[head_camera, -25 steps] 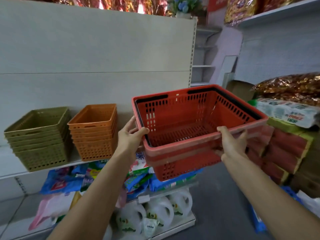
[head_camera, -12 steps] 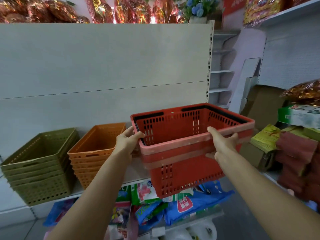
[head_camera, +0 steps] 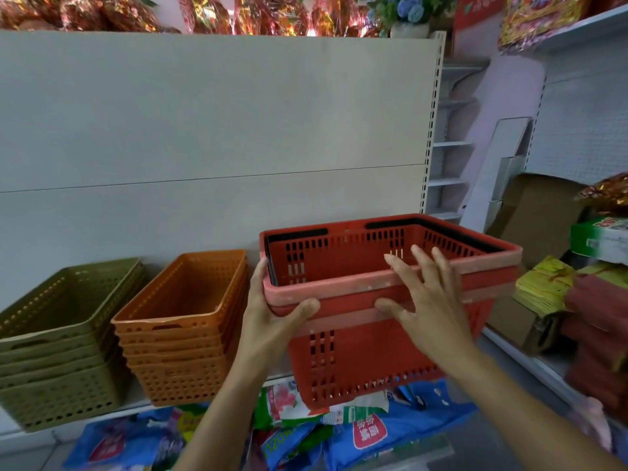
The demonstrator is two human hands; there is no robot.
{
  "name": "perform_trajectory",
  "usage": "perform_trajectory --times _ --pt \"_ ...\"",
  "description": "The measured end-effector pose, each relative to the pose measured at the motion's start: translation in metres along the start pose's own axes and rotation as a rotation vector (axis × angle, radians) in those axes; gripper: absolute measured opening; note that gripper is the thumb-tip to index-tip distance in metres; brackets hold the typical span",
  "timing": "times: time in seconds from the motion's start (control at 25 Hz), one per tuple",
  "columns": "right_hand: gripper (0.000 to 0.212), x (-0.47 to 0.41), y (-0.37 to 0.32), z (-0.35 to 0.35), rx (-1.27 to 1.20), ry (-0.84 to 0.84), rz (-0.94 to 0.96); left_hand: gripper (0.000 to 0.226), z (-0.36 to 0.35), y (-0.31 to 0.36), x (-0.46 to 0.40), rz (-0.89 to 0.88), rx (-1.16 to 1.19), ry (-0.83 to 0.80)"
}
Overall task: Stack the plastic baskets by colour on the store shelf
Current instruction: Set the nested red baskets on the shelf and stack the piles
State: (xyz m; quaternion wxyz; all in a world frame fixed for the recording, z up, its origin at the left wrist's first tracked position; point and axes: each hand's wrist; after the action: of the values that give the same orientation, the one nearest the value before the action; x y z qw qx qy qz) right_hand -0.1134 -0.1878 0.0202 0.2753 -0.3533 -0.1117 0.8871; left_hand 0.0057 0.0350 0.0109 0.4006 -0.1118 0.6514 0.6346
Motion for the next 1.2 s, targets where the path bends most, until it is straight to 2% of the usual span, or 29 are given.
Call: perform_trajectory --times 0.2,0.4,0.52,0.64,0.76,0.84,0.92,1.04,1.12,1.2 --pt "0.060 -0.047 0.016 -0.021 0.004 -0.063 0.008 0.098 -0.023 -0.017 -0.031 0.095 -0.114 0.024" --pt "0.066 -0.083 0.029 -0.035 0.063 -0.154 0.004 0.100 -0.037 -0.030 -0.058 0.149 -0.184 0.010" --pt "0.074 -0.086 0.021 -0.038 0.150 -0.160 -0.037 0.090 -0.038 -0.021 -0.060 0.145 -0.324 -0.014" --pt "0.073 -0.065 -0.005 -0.040 0.024 -0.064 -0.043 0.075 -0.018 -0.004 -0.031 0.064 -0.510 0.012" --pt "0.057 -0.014 -0.062 -0.057 -0.233 0.065 0.199 0.054 0.040 0.005 0.010 -0.162 -0.620 0.133" --pt "0.053 0.022 -0.112 -0.078 -0.286 0.020 0.414 0.046 0.092 -0.005 0.028 -0.237 -0.717 0.209" --pt "0.058 0.048 -0.166 -0.106 -0.242 -0.068 0.550 0.043 0.147 -0.015 0.038 -0.212 -0.761 0.276" --pt "0.060 0.059 -0.233 -0.146 -0.165 -0.154 0.549 0.046 0.234 -0.028 0.043 -0.140 -0.843 0.361" --pt "0.045 0.056 -0.252 -0.166 -0.152 -0.095 0.520 0.050 0.289 -0.035 0.042 -0.068 -0.885 0.425" --pt "0.035 0.049 -0.253 -0.177 -0.159 -0.024 0.426 0.057 0.340 -0.044 0.040 0.084 -0.819 0.456"
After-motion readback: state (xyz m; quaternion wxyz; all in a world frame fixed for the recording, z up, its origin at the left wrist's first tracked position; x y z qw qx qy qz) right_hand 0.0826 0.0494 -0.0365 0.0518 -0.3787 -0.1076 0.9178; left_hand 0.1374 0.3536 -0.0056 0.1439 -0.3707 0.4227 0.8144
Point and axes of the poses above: each hand's wrist, its own x-axis away from the middle knuckle, its own z-axis out of the back of the hand, y = z × x, and after that the axes turned 15 degrees about -z, right-handed
